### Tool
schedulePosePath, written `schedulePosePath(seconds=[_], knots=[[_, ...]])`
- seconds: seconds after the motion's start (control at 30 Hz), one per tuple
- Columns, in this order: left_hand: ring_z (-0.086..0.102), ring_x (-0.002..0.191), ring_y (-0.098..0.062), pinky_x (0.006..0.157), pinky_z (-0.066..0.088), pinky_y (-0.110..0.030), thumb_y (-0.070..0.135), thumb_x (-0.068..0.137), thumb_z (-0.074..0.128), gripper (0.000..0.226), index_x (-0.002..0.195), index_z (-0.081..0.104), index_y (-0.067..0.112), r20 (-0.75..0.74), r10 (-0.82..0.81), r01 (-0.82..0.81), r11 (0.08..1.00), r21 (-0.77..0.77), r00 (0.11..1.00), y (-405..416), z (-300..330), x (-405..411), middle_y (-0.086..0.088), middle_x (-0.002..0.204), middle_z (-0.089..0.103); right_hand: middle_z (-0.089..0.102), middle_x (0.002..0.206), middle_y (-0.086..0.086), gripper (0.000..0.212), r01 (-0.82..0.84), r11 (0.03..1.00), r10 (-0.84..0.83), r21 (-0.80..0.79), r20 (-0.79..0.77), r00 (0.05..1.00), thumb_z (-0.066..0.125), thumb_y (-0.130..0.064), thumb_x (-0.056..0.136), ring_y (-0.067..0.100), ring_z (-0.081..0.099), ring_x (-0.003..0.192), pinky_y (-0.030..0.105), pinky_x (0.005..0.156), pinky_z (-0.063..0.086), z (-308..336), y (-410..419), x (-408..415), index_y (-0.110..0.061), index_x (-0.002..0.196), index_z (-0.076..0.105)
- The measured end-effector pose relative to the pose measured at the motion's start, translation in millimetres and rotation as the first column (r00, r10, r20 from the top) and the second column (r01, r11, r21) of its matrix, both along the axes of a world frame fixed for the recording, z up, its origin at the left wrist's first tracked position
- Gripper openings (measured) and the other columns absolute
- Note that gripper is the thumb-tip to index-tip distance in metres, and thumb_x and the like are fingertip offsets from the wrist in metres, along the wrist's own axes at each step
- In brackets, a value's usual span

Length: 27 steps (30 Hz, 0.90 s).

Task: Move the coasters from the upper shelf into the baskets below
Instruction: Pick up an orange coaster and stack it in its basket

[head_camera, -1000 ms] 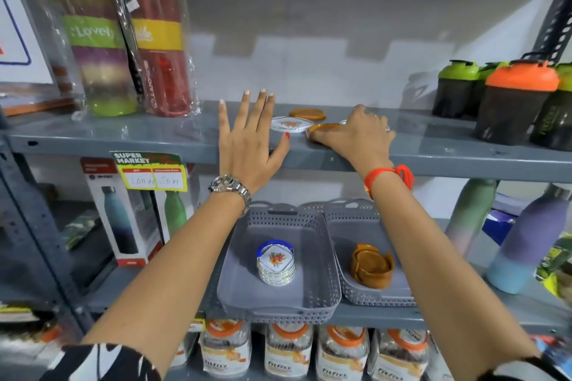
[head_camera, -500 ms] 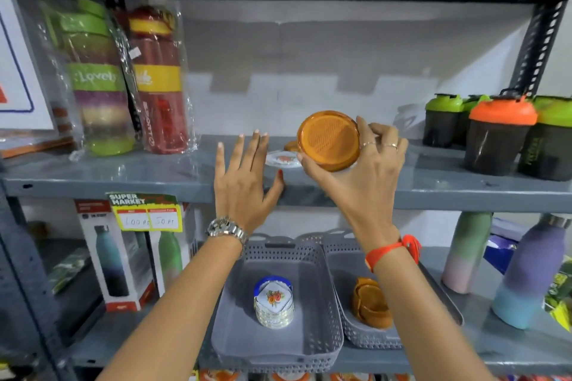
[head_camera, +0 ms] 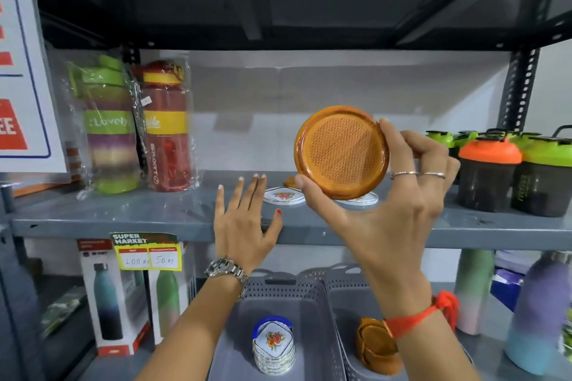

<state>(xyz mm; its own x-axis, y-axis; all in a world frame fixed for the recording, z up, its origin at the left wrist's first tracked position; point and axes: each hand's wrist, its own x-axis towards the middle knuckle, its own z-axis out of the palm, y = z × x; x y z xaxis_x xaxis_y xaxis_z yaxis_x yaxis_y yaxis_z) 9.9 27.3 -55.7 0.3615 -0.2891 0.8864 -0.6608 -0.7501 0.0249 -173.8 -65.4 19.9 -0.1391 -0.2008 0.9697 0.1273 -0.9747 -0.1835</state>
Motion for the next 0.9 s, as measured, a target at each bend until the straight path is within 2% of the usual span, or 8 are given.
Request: schedulePosePath(seconds=[0.13,0.3,0.5,0.63,0.73,0.8,0.9], knots=[[0.046,0.128,-0.03,0.112,0.014,-0.048,0.047,0.087,0.035,0.065,0.139,0.045,0.009,0.0,-0.007,0.007,1.0,-0.013,1.0,-1.0,-0.3,0.3,-0.008,0.139,0.05,0.055,0.11,0.021,0.09,0.031,0.999,-0.03,0.025,-0.047,0.998,0.07,-0.069,0.062,0.019,0.039,0.105,0.06,0.086,0.046,-4.9,-4.9,-1.8,0.0,0.119,0.061],[0.048,0.126,-0.03,0.111,0.016,-0.048,0.046,0.087,0.035,0.064,0.139,0.046,0.009,0.043,-0.015,0.016,0.999,-0.034,0.999,-1.7,-1.9,0.7,-0.008,0.137,0.051,0.053,0.109,0.013,0.092,-0.018,0.986,0.046,0.168,-0.165,0.985,0.064,-0.075,0.059,0.019,0.04,0.105,0.043,0.089,0.046,-33.3,-15.2,-3.2,-0.006,0.12,0.062],[0.047,0.127,-0.029,0.111,0.016,-0.048,0.044,0.089,0.036,0.061,0.137,0.049,0.008,0.07,-0.018,0.023,0.997,-0.068,0.997,-4.4,-6.6,3.6,-0.01,0.135,0.053,0.055,0.105,0.013,0.088,0.101,0.983,-0.039,0.153,-0.366,0.93,0.067,-0.073,0.06,0.027,0.046,0.1,0.046,0.086,0.045,-115.4,-32.6,0.9,-0.007,0.117,0.063],[0.049,0.126,-0.028,0.111,0.02,-0.048,0.042,0.089,0.038,0.058,0.136,0.05,0.009,0.127,-0.02,0.034,0.993,-0.111,0.992,-6.3,-9.5,5.8,-0.009,0.134,0.055,0.056,0.107,0.013,0.091,0.187,0.958,-0.054,0.215,-0.507,0.86,0.063,-0.078,0.057,0.03,0.046,0.1,0.045,0.087,0.041,-175.4,-57.2,8.9,-0.009,0.117,0.062],[0.05,0.125,-0.027,0.11,0.021,-0.048,0.041,0.089,0.04,0.058,0.136,0.05,0.009,0.16,-0.012,0.034,0.991,-0.131,0.987,-7.4,-11.3,8.6,-0.008,0.134,0.055,0.057,0.109,0.014,0.097,0.349,0.897,-0.066,0.27,-0.7,0.711,0.052,-0.085,0.052,0.034,0.048,0.102,0.045,0.087,0.04,-212.9,-88.4,21.7,-0.012,0.115,0.062],[0.051,0.124,-0.027,0.109,0.023,-0.047,0.041,0.088,0.041,0.058,0.136,0.05,0.009,0.18,-0.009,0.033,0.99,-0.134,0.984,-7.8,-12.8,10.4,-0.008,0.134,0.055,0.057,0.115,0.019,0.101,0.503,0.832,-0.097,0.233,-0.833,0.545,0.048,-0.086,0.051,0.038,0.047,0.107,0.049,0.093,0.039,-233.1,-110.2,30.6,-0.009,0.115,0.062],[0.052,0.123,-0.027,0.108,0.025,-0.047,0.04,0.089,0.042,0.057,0.136,0.05,0.01,0.209,-0.002,0.034,0.989,-0.146,0.978,-8.4,-14.1,12.9,-0.006,0.134,0.055,0.051,0.129,0.023,0.098,0.659,0.744,-0.084,0.108,-0.964,0.253,0.058,-0.079,0.058,0.039,0.041,0.12,0.055,0.105,0.032,-255.8,-139.4,43.3,-0.003,0.119,0.06]])
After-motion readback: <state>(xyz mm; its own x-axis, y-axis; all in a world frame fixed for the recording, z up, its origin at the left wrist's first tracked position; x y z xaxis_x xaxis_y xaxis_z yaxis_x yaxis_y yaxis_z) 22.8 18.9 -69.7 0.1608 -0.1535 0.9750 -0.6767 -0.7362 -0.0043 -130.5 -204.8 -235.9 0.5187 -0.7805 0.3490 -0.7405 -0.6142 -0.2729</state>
